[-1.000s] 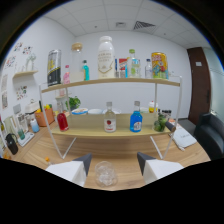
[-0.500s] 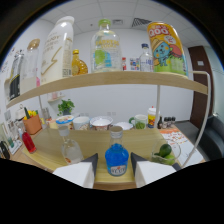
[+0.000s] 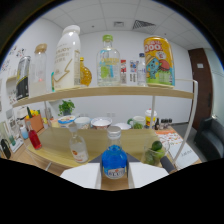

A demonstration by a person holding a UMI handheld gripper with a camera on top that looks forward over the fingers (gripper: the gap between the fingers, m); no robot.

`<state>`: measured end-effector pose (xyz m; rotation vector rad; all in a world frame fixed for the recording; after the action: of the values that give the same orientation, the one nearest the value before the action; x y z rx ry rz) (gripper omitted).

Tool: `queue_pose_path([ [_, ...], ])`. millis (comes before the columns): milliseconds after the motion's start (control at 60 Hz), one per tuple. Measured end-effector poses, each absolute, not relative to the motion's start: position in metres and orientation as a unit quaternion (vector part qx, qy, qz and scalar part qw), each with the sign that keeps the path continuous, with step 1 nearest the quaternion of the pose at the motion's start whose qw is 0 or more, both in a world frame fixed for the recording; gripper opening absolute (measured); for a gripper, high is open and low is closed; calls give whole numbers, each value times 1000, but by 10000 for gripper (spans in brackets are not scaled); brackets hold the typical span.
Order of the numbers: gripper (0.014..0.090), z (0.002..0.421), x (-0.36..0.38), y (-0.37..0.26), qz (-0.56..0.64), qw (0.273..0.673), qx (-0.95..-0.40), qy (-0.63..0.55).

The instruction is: Make me a cup of Mount Fuji.

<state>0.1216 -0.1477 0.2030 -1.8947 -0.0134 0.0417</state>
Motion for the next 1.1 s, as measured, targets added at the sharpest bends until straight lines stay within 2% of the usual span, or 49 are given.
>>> queue_pose_path([
  [100,358,189,120,-176,20,569,-822,7],
  [300,356,128,114,-217,29,522,-851,44],
  [400,358,113,117,-226,11,514,-856,51],
  [583,356,104,128,-227,-141,499,-851,-83],
  [700,357,112,126,-221,-260,479,-807,-226],
  [800,354,115,119,-215,-347,447,-748,-347],
  [933,353,117,112,-206,-435,389,-658,-476],
  [1100,353,115,109,-201,-518,285,-546,-593],
])
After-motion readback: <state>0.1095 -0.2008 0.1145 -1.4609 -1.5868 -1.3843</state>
